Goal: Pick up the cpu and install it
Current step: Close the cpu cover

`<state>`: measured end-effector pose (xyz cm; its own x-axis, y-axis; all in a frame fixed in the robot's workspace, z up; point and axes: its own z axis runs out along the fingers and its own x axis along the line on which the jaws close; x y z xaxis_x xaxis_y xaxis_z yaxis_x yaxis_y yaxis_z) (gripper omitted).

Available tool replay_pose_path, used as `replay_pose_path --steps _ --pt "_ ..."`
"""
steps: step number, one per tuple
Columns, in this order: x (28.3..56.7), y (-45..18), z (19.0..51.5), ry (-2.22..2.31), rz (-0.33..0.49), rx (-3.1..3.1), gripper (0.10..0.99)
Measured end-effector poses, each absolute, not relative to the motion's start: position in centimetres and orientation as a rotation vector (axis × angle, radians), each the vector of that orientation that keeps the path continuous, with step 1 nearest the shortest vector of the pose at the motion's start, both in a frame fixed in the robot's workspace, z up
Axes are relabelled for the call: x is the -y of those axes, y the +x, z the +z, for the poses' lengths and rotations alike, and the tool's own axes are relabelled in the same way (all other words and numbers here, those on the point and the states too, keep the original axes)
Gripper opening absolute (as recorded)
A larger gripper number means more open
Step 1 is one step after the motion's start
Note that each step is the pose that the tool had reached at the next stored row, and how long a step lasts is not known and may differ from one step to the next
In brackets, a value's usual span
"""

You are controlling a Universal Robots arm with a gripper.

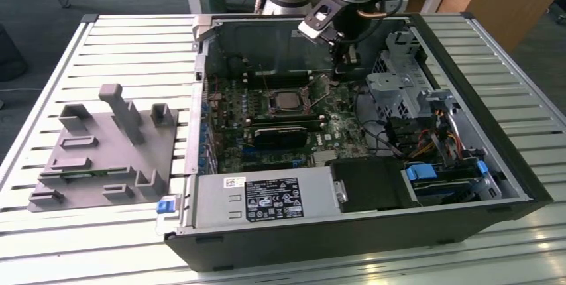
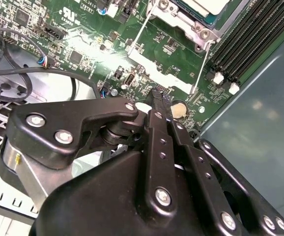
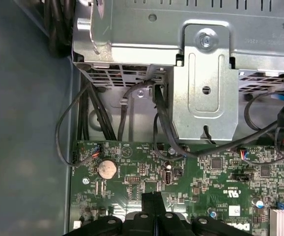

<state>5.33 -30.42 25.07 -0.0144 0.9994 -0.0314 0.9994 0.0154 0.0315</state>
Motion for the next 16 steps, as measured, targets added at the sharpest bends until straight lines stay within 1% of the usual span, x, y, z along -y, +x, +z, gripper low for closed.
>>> replay_pose_path --steps 16 --pt "30.41 4.90 24.61 2.176 -0.005 -2.209 0.106"
